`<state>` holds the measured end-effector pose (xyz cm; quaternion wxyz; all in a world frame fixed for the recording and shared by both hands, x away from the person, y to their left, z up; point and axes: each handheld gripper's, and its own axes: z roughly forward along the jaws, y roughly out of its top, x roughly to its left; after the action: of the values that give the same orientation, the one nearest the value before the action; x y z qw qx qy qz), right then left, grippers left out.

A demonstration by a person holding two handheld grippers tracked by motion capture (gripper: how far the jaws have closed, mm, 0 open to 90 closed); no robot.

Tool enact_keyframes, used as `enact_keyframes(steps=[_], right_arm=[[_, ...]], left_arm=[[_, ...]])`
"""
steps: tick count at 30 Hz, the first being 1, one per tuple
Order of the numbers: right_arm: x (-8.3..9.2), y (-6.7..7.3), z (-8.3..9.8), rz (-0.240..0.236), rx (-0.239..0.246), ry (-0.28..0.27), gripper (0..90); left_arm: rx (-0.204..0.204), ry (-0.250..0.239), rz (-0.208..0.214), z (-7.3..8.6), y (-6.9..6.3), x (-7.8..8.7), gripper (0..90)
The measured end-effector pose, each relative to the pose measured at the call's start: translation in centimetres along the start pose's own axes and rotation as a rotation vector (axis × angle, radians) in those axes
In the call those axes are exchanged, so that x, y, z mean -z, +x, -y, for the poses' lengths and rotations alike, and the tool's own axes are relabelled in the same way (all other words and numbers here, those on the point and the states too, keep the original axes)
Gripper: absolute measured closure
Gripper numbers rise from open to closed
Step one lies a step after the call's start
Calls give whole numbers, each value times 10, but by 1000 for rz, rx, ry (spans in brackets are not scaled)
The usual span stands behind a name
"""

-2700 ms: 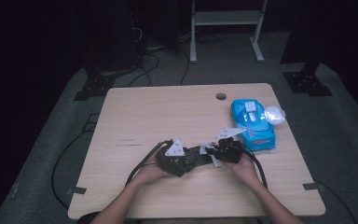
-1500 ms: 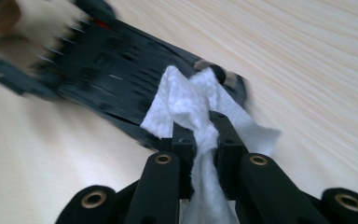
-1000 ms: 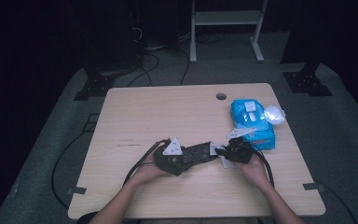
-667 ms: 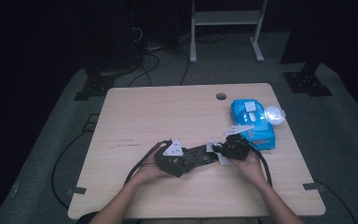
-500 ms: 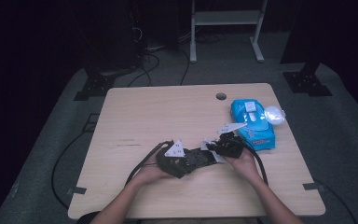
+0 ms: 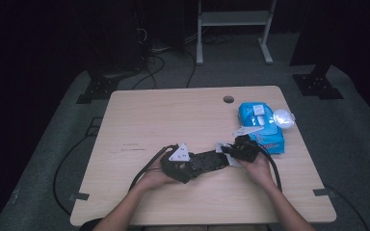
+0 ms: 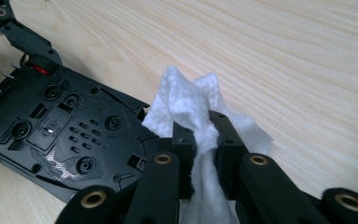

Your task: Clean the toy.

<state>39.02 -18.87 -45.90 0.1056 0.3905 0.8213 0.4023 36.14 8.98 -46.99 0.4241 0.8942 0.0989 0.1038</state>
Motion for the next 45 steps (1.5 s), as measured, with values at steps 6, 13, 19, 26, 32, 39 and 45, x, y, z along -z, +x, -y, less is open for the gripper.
enact_keyframes(steps=[6, 13, 19, 26, 32, 39, 45], right_arm=[[4, -3, 0, -14, 10, 28, 813], [18, 9, 10, -37, 54, 78, 812], [16, 26, 8, -101, 70, 70, 813], [-11, 71, -14, -215, 149, 37, 812], [-10, 61, -17, -129, 158, 27, 814], [-10, 56, -16, -120, 134, 16, 815], [-24, 63, -33, -121, 161, 15, 813]], left_arm=[[-7, 12, -7, 0, 0, 0, 248], [-9, 11, -11, 0, 0, 0, 247], [-4, 17, -19, -1, -1, -1, 247], [-12, 38, -22, 0, -1, -4, 247], [-13, 21, -25, -1, -1, -3, 247], [-11, 19, -21, -3, -2, -4, 247], [-4, 7, -22, -3, -1, -4, 248]])
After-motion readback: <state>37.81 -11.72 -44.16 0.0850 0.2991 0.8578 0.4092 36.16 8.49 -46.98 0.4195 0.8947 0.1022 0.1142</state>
